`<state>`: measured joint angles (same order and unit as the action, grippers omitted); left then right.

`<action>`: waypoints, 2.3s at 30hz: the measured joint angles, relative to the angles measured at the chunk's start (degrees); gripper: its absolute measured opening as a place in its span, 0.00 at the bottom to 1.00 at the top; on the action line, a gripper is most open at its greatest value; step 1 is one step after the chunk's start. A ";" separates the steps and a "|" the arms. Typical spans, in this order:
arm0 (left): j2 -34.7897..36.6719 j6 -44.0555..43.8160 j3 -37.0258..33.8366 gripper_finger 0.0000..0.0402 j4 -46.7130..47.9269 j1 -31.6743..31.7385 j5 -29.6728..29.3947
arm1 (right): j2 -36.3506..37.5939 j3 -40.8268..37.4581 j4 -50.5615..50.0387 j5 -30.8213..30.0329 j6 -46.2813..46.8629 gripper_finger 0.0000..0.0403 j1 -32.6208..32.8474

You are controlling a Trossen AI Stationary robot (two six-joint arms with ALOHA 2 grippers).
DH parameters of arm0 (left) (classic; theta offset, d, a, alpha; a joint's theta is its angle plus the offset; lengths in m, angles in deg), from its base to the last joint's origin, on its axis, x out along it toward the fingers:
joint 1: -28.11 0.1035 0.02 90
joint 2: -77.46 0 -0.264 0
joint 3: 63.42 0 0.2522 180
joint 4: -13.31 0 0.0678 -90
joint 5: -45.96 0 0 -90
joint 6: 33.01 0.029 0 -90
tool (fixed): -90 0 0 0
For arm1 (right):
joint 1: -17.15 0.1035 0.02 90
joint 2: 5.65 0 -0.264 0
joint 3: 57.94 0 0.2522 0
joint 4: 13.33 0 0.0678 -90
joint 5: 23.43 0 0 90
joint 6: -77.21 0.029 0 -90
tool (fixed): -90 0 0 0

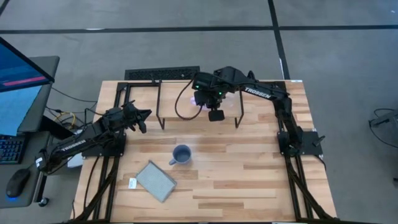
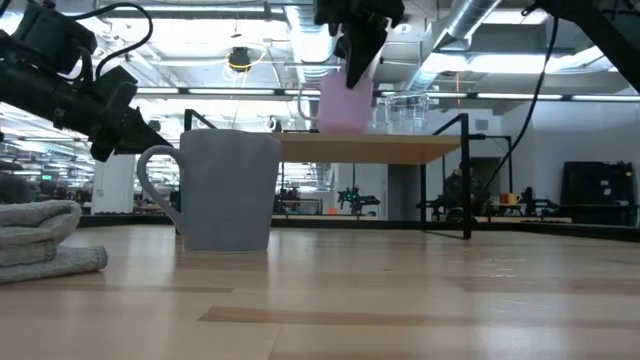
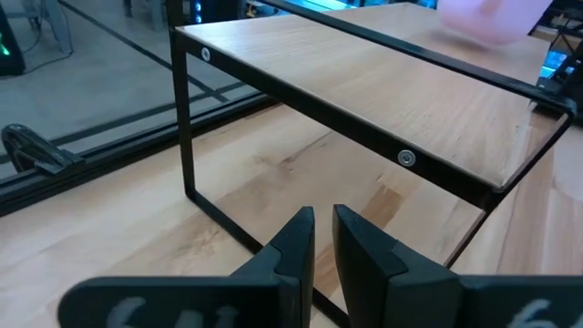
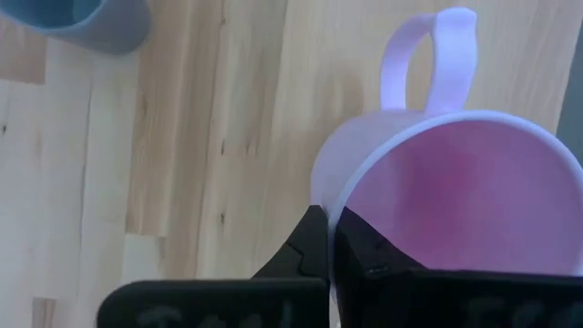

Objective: Stack small to large cups/mugs on shelf
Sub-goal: Put the pink mug on the shelf

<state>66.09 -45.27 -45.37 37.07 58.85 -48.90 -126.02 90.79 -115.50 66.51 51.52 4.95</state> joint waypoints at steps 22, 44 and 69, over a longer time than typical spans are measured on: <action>0.02 0.03 0.00 0.08 -0.02 0.00 -0.09 | -0.70 -1.40 2.80 1.38 -0.04 0.04 -1.09; 0.02 0.52 0.00 0.08 -0.02 0.00 -0.11 | -1.33 -0.58 1.57 0.85 -1.77 0.18 -1.42; 0.02 1.91 0.00 0.08 -0.04 0.00 -0.50 | -0.21 -0.04 3.57 -3.45 -2.38 0.22 -1.42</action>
<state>66.11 -43.36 -45.37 37.03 58.85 -49.40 -126.23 90.75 -111.93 63.06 49.14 3.53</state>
